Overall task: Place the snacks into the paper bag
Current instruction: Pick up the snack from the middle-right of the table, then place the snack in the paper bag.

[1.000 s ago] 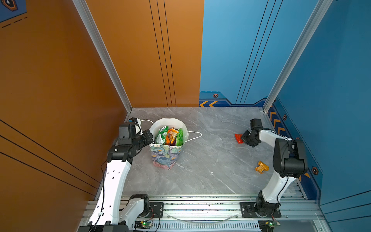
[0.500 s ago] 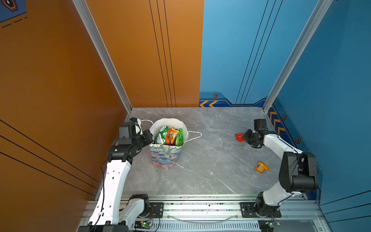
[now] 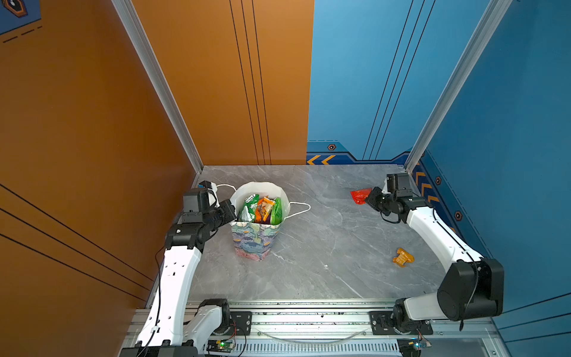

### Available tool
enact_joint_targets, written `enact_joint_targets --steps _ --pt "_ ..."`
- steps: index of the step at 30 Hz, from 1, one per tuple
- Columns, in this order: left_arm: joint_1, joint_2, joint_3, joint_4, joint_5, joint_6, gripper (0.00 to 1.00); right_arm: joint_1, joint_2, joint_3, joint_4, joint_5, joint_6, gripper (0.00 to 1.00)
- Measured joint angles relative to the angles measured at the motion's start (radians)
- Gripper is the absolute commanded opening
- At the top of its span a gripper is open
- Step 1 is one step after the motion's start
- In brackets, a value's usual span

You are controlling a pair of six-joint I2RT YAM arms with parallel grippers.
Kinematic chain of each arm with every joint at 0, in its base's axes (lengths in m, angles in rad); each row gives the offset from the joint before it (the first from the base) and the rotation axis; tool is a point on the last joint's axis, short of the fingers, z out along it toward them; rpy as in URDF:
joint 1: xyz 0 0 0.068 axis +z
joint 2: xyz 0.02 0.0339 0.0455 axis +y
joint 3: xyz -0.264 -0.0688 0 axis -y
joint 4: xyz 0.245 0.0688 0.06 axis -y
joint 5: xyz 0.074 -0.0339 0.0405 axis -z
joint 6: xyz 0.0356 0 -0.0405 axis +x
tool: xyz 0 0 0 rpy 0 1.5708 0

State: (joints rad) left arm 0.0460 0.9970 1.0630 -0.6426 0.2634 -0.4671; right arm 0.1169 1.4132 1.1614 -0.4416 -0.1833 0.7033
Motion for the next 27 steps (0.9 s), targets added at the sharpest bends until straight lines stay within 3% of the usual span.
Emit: enact_joint_targets --steps 16,27 --pt "0.0 0.0 -0.001 0.0 0.0 0.0 0.04 0.388 -0.051 0.412 -0.142 0.079 -0.069 0.0" --pt "0.0 0.0 -0.001 0.0 0.003 0.0 0.04 0.607 0.13 0.655 -0.249 0.121 -0.148 0.0"
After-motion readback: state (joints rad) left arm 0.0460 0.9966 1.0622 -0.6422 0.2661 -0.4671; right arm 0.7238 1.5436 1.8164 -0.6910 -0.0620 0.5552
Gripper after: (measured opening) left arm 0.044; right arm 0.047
